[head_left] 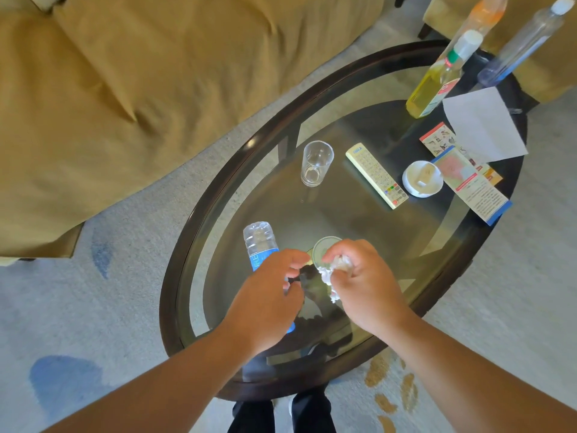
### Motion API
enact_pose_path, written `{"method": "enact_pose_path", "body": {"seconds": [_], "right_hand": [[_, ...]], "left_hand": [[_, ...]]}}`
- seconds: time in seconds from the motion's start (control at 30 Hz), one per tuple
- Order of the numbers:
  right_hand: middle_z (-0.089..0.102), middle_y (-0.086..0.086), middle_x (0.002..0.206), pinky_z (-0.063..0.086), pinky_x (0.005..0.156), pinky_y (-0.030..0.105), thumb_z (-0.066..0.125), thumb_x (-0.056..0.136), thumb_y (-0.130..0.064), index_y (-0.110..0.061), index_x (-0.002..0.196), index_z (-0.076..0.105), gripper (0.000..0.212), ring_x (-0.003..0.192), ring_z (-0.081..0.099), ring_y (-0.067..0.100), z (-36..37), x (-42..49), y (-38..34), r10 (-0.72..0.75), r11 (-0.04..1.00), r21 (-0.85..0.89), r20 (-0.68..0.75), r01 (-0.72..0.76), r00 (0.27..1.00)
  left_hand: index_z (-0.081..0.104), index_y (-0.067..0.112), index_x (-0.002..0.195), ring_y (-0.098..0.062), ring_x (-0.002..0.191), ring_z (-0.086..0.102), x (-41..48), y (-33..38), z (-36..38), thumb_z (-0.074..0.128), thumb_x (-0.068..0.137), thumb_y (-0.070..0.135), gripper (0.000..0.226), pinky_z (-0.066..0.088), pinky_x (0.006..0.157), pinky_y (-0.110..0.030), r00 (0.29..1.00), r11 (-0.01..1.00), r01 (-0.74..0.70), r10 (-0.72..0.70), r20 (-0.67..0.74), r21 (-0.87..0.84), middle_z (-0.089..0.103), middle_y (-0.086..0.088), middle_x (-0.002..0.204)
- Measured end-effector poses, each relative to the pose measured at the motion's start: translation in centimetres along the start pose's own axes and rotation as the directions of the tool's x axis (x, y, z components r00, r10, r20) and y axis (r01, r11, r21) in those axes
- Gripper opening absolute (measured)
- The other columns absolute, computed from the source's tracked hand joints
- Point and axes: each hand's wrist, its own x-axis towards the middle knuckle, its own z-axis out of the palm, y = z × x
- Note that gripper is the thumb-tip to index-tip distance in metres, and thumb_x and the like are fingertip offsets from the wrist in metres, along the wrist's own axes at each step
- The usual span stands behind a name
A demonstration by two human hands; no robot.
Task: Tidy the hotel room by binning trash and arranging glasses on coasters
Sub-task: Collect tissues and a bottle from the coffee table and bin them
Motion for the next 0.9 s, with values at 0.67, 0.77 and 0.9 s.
{"method": "enact_pose_path", "body": {"seconds": [0.67, 0.77, 0.9], "right_hand": [[0.045, -0.008, 0.097, 0.035, 0.06, 0.012, 0.052, 0.084, -0.001, -0.041, 0.077, 0.049, 0.04, 0.071, 0.05, 0.003, 1.5, 2.8, 5.0, 0.004, 0.989, -0.145, 0.0, -0.004, 1.0], [0.046, -0.007, 0.097, 0.035, 0.062, 0.009, 0.053, 0.083, -0.001, -0.038, 0.08, 0.052, 0.037, 0.079, 0.049, 0.002, 1.6, 3.1, 5.2, 0.004, 0.991, -0.135, -0.004, -0.005, 1.0], [0.047, -0.009, 0.099, 0.041, 0.067, 0.024, 0.053, 0.083, -0.003, -0.036, 0.082, 0.055, 0.033, 0.078, 0.051, 0.004, 1.6, 3.5, 5.7, 0.015, 0.991, -0.13, -0.012, -0.017, 1.0]], "left_hand": [[0.028, 0.023, 0.139, -0.022, 0.118, 0.043, 6.6, -9.4, -0.3, 0.066, 0.08, 0.047, 0.074, 0.045, 0.099, -0.043, 0.962, 0.861, 0.23, -0.131, -0.239, 0.454, 0.041, -0.005, 0.131], [0.02, 0.02, 0.143, -0.031, 0.12, 0.044, 7.7, -9.5, 1.6, 0.069, 0.071, 0.06, 0.095, 0.047, 0.096, -0.05, 0.859, 0.853, 0.472, -0.389, -0.332, 0.223, 0.039, -0.011, 0.132], [0.012, 0.02, 0.147, -0.035, 0.12, 0.046, 9.5, -10.1, 3.5, 0.07, 0.067, 0.066, 0.109, 0.048, 0.091, -0.048, 0.75, 0.787, 0.612, -0.548, -0.369, 0.076, 0.036, -0.015, 0.134]]}}
